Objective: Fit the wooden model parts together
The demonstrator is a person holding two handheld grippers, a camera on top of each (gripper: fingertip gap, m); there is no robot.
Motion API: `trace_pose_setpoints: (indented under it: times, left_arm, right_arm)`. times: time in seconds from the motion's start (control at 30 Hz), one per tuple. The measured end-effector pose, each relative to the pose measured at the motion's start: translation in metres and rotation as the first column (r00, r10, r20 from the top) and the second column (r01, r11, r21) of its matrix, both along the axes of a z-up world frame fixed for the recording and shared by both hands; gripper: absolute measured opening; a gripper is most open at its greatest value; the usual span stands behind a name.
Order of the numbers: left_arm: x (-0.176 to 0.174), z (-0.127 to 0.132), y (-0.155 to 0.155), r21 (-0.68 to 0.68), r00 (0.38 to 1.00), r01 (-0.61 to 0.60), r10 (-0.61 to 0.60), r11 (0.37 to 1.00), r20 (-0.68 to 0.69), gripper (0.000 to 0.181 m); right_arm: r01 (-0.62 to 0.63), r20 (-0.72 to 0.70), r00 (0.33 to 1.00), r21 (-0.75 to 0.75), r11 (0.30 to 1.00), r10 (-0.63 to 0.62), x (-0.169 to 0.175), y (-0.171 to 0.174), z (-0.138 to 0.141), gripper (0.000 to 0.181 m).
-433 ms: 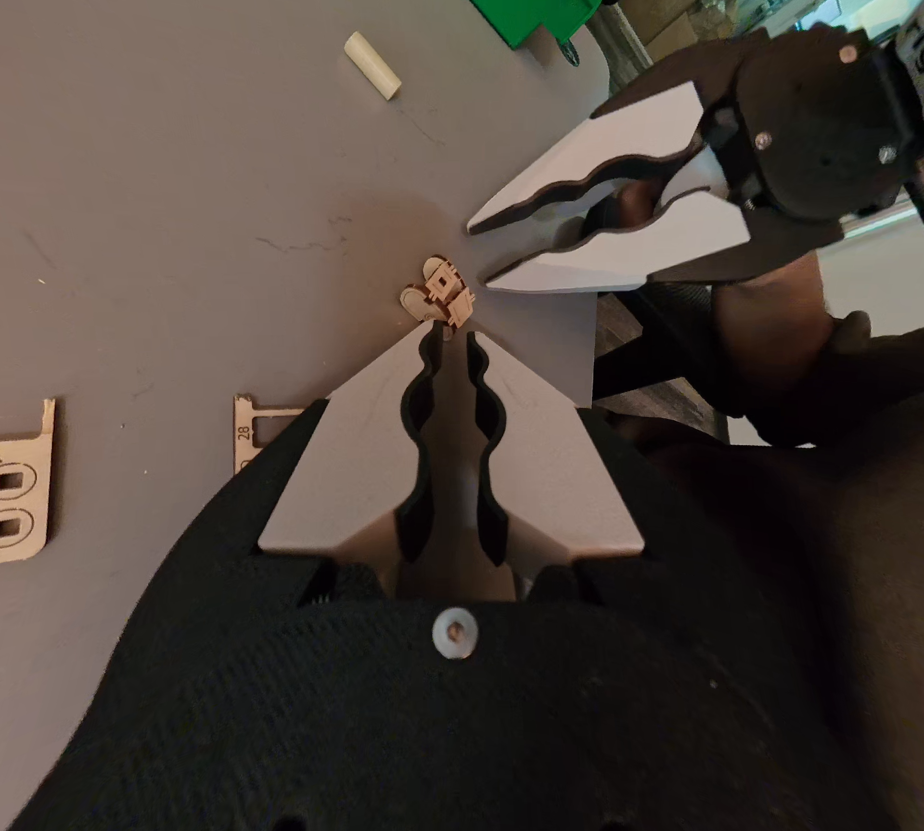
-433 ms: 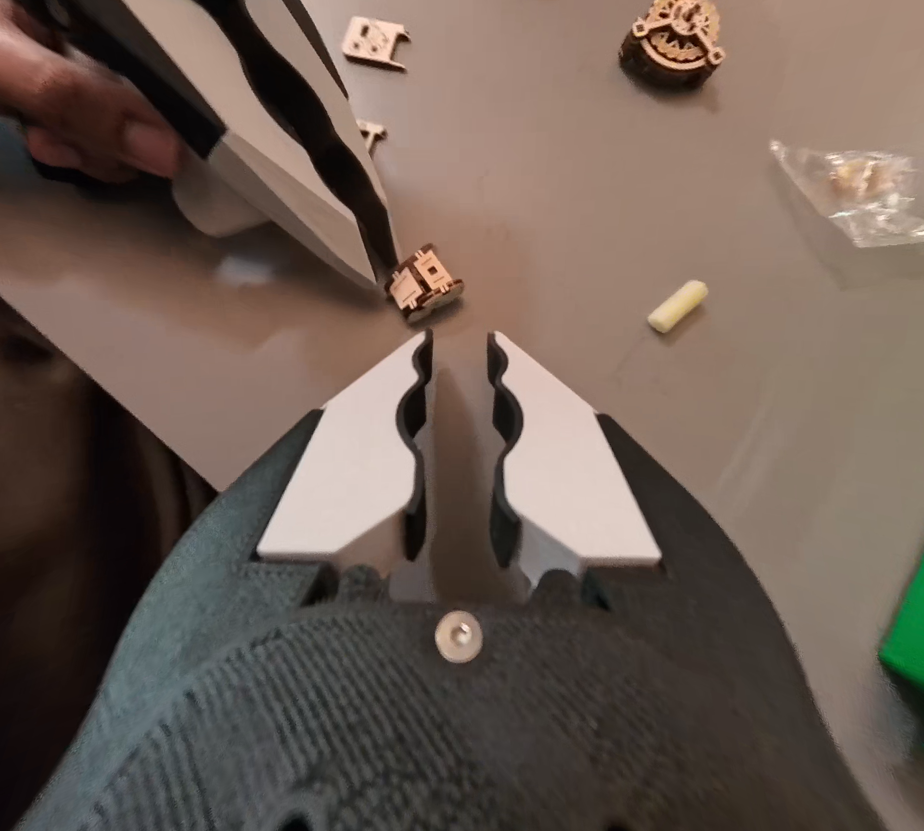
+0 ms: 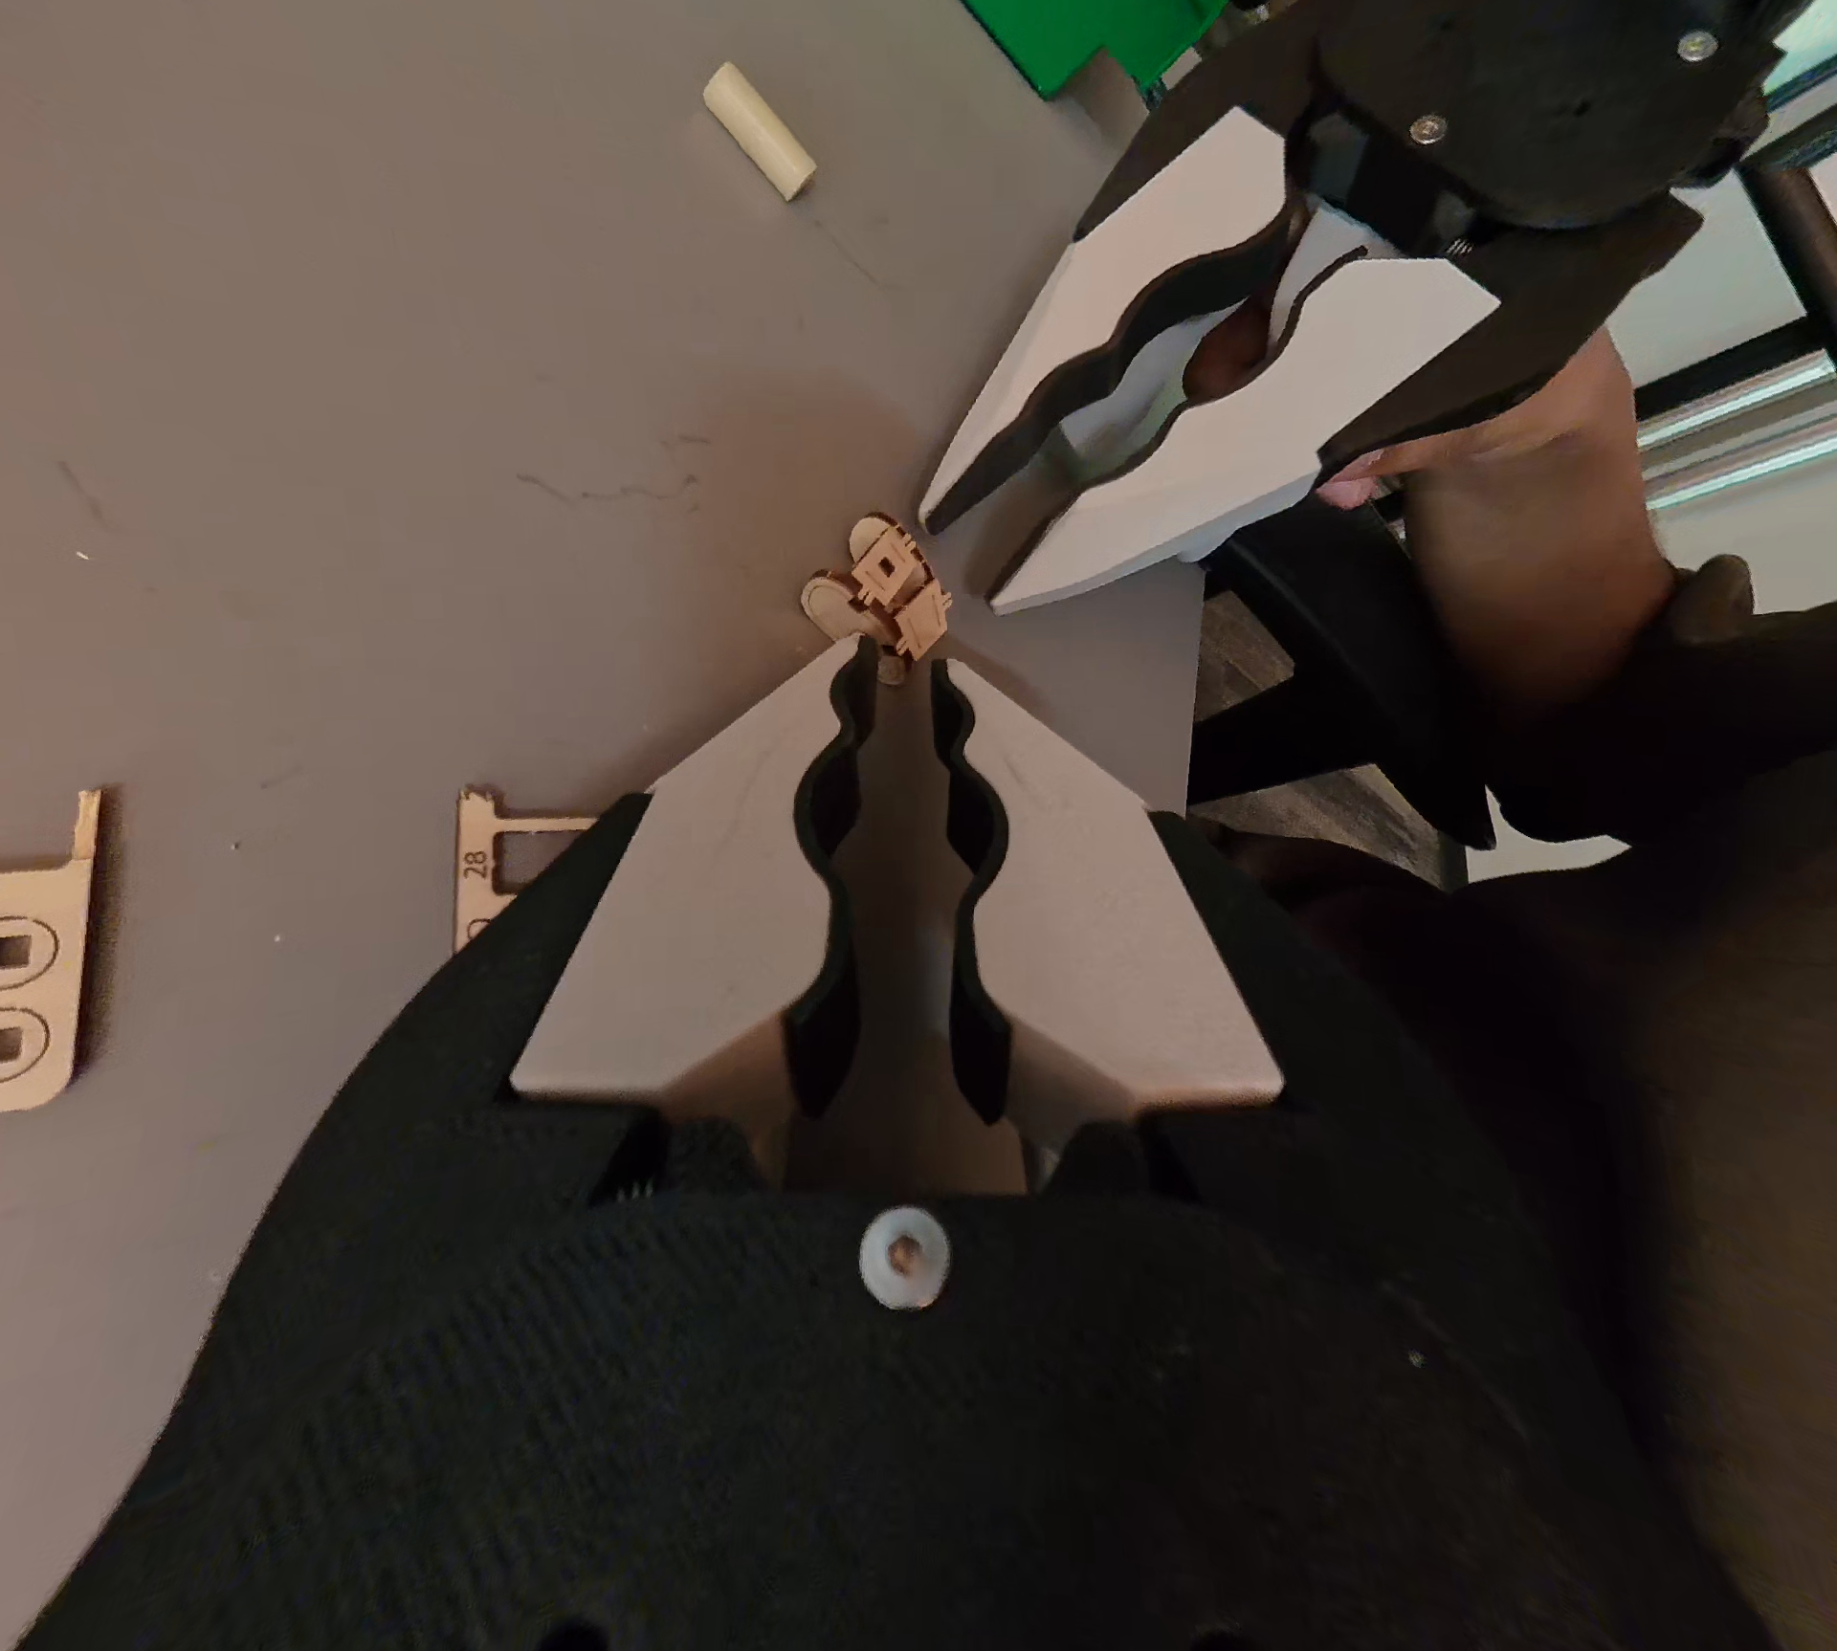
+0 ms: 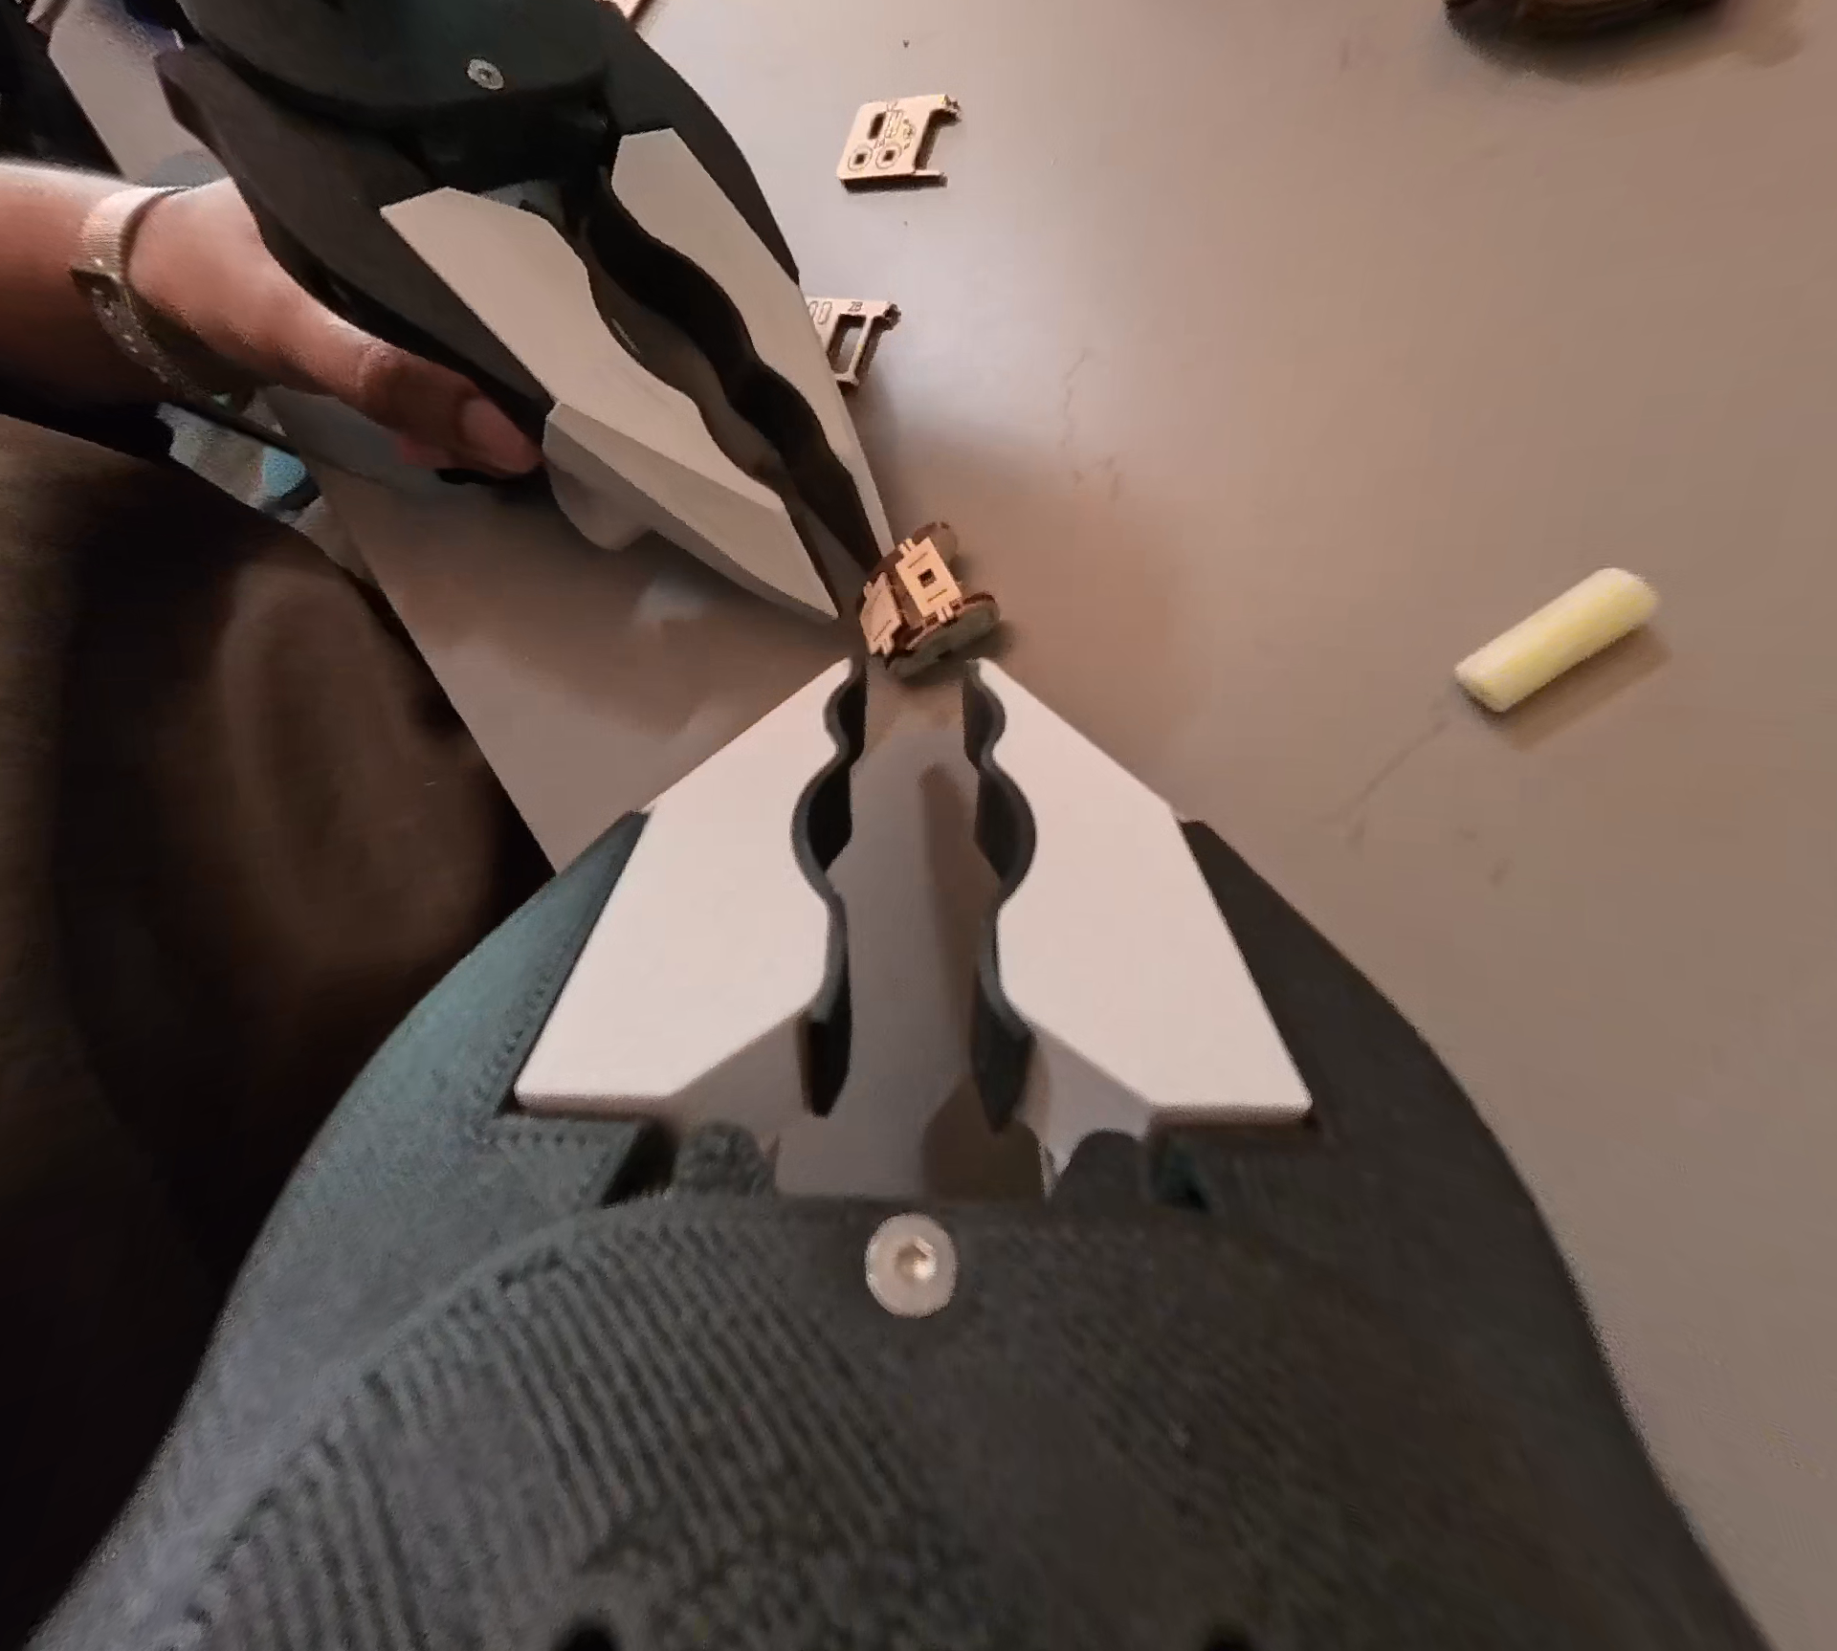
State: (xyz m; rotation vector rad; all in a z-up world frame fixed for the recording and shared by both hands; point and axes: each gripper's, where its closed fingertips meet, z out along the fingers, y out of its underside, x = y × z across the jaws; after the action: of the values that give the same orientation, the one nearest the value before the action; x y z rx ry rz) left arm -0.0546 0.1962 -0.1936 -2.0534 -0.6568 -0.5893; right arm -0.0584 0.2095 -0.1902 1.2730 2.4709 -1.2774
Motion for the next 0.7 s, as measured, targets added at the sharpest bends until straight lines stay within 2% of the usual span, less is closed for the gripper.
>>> trace_pose_setpoints:
  times: [0.03, 0.47, 0.7]
  left_arm:
    - [0.0003, -0.0002, 0.0002, -0.002, 1.0, 0.0, 0.0, 1.0, 0.003, 0.01]
    - [-0.0048, 0.0006, 0.0012, 0.002, 0.999, -0.009, 0.009, 1.0, 0.052, 0.01]
    - [-0.0034, 0.0004, 0.0032, 0.002, 0.999, 0.007, -0.007, 1.0, 0.051, 0.01]
  right_arm:
    - [-0.006, 0.013, 1.0, -0.007, 1.0, 0.006, 0.0005, -0.0007, -0.0005, 0.018]
    - [-0.014, 0.09, 0.996, -0.046, 0.999, 0.019, -0.0014, -0.0029, -0.0049, 0.016]
    - [-0.012, 0.103, 0.994, -0.062, 0.998, 0.018, -0.0022, -0.0031, -0.0044, 0.008]
